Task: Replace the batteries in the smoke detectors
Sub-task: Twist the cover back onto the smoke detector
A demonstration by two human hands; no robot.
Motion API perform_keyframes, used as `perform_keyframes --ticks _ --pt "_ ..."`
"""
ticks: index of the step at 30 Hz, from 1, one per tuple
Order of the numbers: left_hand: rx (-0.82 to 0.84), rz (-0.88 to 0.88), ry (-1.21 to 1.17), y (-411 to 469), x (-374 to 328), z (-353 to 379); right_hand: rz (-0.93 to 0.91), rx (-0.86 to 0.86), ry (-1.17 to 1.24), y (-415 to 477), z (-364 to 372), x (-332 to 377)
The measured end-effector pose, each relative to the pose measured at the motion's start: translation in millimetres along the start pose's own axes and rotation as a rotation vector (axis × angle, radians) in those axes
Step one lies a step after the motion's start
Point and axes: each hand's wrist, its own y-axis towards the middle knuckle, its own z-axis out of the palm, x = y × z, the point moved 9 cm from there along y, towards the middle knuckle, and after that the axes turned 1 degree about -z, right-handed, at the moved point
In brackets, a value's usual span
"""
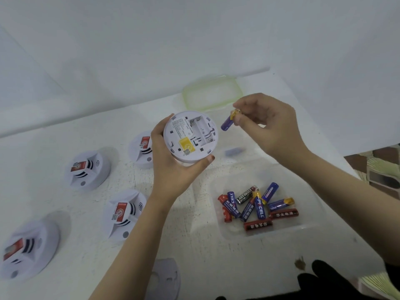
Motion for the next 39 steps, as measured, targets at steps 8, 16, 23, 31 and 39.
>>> perform_keyframes --ticks 8,16,23,31,39 --pt "0.017 0.069 -0.004 -4 -21 4 -0.516 -0.021 -0.432 -37 11 64" --pt "0.089 0.111 -0.036 -13 -37 2 -0.474 0.065 -0.395 -33 15 72" --pt "0.117 0.112 -0.052 -23 -50 1 -0.372 0.053 -0.305 -28 17 67" --pt "0.107 0.124 -0.073 -31 -58 -1 -0.089 0.201 -0.019 -44 29 52" --pt "0.013 0.222 -0.032 -37 -78 -10 -0.095 0.191 0.012 -55 32 54"
